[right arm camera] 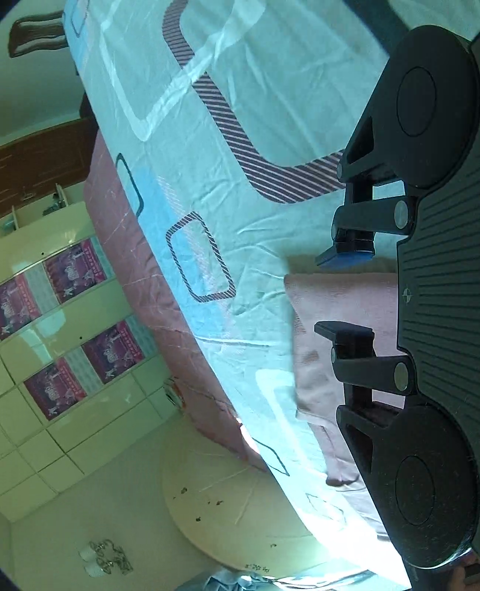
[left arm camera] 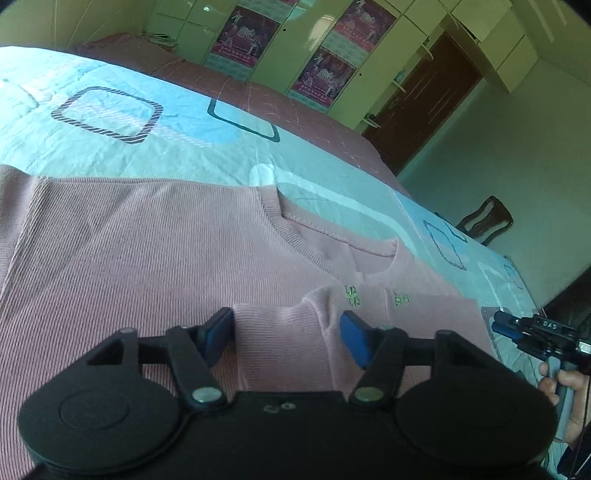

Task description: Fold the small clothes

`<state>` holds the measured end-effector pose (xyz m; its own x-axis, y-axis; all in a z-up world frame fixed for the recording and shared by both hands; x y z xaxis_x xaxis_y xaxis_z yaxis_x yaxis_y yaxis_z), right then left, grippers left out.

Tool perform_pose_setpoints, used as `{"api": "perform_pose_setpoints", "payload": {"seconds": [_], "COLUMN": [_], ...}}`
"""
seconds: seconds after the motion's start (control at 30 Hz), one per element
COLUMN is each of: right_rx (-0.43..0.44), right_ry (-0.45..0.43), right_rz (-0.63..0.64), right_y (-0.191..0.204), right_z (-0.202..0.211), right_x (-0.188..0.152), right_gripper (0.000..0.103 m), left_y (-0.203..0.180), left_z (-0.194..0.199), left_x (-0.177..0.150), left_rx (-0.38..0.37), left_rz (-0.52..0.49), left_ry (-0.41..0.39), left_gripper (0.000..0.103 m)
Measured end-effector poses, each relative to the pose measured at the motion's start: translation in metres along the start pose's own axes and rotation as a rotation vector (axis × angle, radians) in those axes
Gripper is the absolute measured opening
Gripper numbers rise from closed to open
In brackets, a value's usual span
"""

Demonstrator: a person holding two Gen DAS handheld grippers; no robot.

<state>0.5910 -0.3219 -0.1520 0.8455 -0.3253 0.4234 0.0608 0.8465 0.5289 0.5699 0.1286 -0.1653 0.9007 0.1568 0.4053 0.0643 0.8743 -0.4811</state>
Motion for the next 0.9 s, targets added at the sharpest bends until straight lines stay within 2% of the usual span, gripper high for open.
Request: {"api": "perform_pose_setpoints", "payload": {"seconds": [0.03, 0.07, 0.17, 0.27, 0.3, 0.33, 0.4, 0.47, 0.53, 0.57, 0.6, 0.7, 0.73, 0.77, 0.8, 0.83, 0.87, 0.9], "right_rx": [-0.003, -0.005, 0.008, 0.032, 0.019, -0.018, -0.086, -0.141, -0.224, -0.271, -0.245, -0.215, -0.235, -0.268, -0.289, -0.295, -0.287, -0.265], "right_ry": [0.013, 0.030, 0.064, 0.089, 0.099, 0.087, 0.035, -0.006, 0.003, 0.035, 0.018, 0.013, -0.004, -0.036, -0.075, -0.097, -0.105, -0.089], "right_rz": [-0.008, -0.018, -0.031, 0.023, 0.070, 0.121, 0.244, 0.336, 0.358, 0.324, 0.278, 0.199, 0.195, 0.194, 0.200, 0.211, 0.242, 0.289], "right_y": [-0.003, -0.007, -0.014, -0.008, -0.003, 0.003, 0.020, 0.032, 0.032, 0.024, 0.017, 0.011, 0.012, 0.015, 0.019, 0.023, 0.032, 0.045], "right_z": [-0.007, -0.014, -0.025, -0.026, -0.027, -0.025, -0.020, -0.017, -0.027, -0.038, -0.038, -0.030, -0.025, -0.017, -0.008, -0.002, 0.002, 0.001], "right_x": [0.004, 0.008, 0.013, 0.014, 0.012, 0.011, 0.004, -0.004, -0.007, -0.007, -0.007, -0.004, -0.006, -0.007, -0.009, -0.011, -0.013, -0.016], "right_gripper": [0.032, 0.032, 0.032, 0.031, 0.008, 0.005, 0.005, 0.005, 0.004, 0.004, 0.004, 0.008, 0.023, 0.032, 0.037, 0.037, 0.037, 0.037], "left_y": [0.002, 0.005, 0.013, 0.009, 0.007, 0.004, 0.003, 0.003, 0.003, 0.004, 0.003, 0.003, 0.002, 0.002, -0.001, -0.008, -0.015, -0.025], "left_z": [-0.001, -0.003, -0.003, -0.002, 0.000, 0.003, 0.011, 0.017, 0.012, 0.007, 0.006, 0.008, 0.010, 0.015, 0.023, 0.031, 0.036, 0.037], "left_x": [0.000, -0.001, -0.007, -0.010, -0.012, -0.014, -0.019, -0.022, -0.023, -0.024, -0.024, -0.020, -0.019, -0.020, -0.023, -0.025, -0.026, -0.024], "left_rx": [0.014, 0.021, -0.021, -0.011, 0.001, 0.005, -0.001, 0.024, 0.080, 0.094, 0.099, 0.121, 0.128, 0.149, 0.202, 0.256, 0.269, 0.234], "left_rz": [0.006, 0.017, 0.062, 0.038, 0.022, 0.010, 0.014, 0.018, 0.010, 0.013, 0.013, 0.018, 0.024, 0.031, 0.032, 0.026, 0.015, -0.012], "left_ry": [0.002, 0.005, -0.022, -0.048, -0.067, -0.098, -0.172, -0.214, -0.181, -0.155, -0.157, -0.136, -0.136, -0.143, -0.165, -0.202, -0.234, -0.241], "left_gripper": [0.022, 0.012, 0.009, 0.005, 0.005, 0.004, 0.004, 0.004, 0.004, 0.004, 0.005, 0.012, 0.018, 0.024, 0.030, 0.046, 0.056, 0.057]}}
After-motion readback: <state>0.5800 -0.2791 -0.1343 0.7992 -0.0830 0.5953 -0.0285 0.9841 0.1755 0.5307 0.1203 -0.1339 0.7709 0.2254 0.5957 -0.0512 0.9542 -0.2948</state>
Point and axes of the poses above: each gripper's, at about its wrist camera, not at the fingertips, and z roughly against the way its jaws point, y to its left, x to its top, the point moved 2 cm from there along -z, roughly the way its jaws point, and after that the axes turned 15 degrees about y, right-handed, at the moved point
